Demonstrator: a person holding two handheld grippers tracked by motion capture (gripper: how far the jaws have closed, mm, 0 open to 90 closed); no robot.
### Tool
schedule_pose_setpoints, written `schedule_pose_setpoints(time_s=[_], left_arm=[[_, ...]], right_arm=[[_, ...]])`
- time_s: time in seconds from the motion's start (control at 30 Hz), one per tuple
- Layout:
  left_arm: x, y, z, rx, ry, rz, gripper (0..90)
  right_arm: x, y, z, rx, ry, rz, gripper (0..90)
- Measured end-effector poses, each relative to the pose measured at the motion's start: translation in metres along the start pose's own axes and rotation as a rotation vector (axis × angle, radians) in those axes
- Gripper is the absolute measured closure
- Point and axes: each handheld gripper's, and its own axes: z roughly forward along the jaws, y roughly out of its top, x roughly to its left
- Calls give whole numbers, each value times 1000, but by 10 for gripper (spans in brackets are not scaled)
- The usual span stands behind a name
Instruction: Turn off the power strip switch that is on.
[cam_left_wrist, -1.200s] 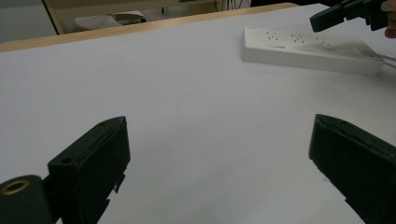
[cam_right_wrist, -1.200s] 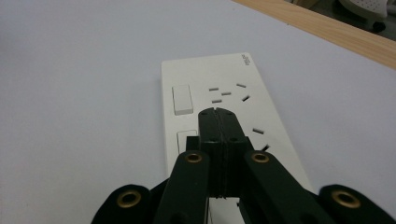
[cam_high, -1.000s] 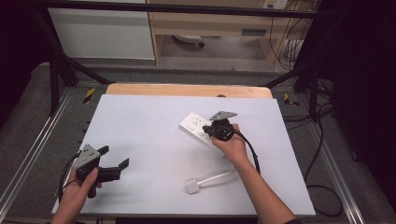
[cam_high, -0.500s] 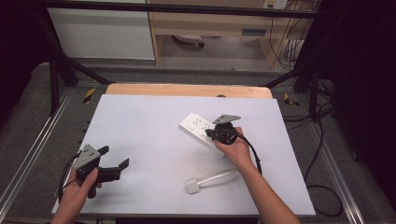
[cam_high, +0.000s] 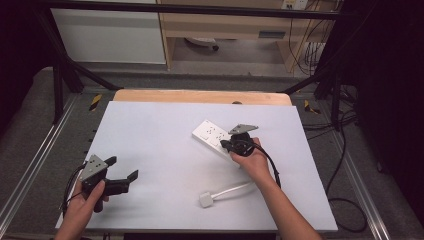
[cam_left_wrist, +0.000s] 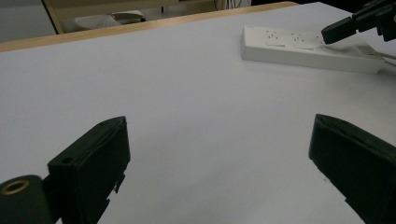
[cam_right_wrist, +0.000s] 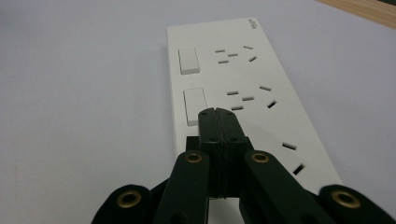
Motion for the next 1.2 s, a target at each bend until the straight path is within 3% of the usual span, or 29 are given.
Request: schedule_pose_setpoints(time_s=[1.2], left_arm=[[0,0,0,0,1,0,52]], right_arm=[[4,-2,4,4,10,0,900]])
